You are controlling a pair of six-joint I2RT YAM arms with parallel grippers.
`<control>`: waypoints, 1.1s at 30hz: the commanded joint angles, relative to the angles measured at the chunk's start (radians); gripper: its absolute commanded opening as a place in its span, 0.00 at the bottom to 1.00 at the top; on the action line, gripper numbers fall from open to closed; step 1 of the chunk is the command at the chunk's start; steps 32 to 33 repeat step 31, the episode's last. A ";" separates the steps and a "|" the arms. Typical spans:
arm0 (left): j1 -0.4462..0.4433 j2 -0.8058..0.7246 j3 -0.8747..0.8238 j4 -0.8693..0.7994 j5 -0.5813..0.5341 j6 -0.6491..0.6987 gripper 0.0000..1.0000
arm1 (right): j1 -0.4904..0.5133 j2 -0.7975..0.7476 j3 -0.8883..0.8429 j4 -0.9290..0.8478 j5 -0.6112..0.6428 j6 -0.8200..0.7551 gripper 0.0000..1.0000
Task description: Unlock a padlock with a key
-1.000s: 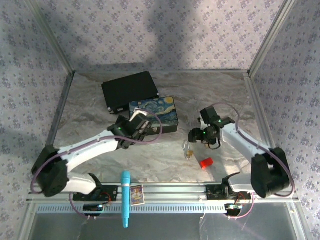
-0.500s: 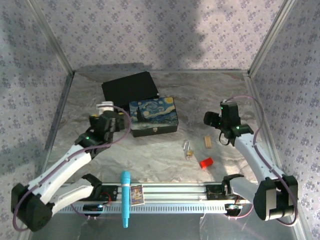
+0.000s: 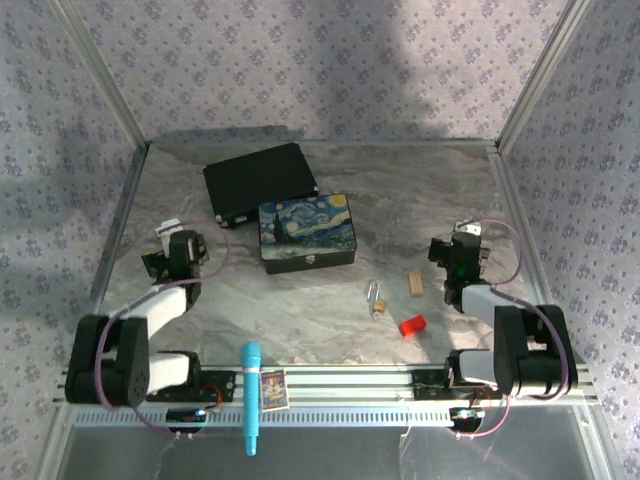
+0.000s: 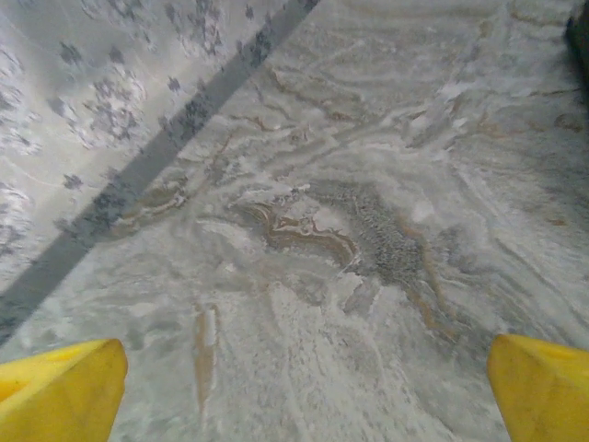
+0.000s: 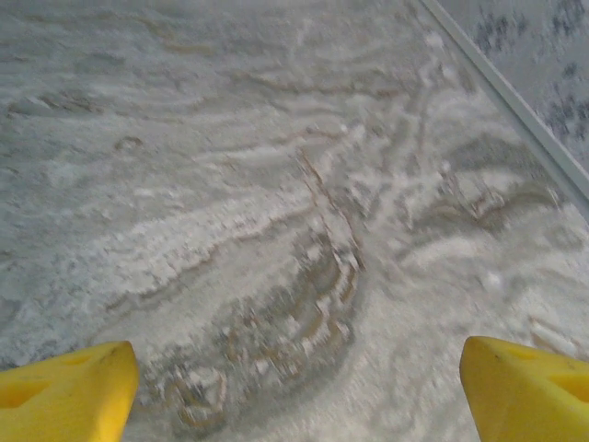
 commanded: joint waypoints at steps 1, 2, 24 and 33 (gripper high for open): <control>0.064 0.052 -0.013 0.298 0.202 0.037 1.00 | -0.002 0.074 -0.016 0.313 -0.055 -0.079 0.91; 0.075 0.077 -0.022 0.356 0.236 0.050 1.00 | -0.006 0.110 -0.012 0.329 -0.070 -0.078 0.91; 0.056 0.256 0.021 0.438 0.443 0.167 1.00 | -0.030 0.210 0.060 0.279 -0.208 -0.104 0.99; 0.055 0.256 0.021 0.439 0.446 0.167 1.00 | -0.037 0.209 0.064 0.275 -0.227 -0.104 0.99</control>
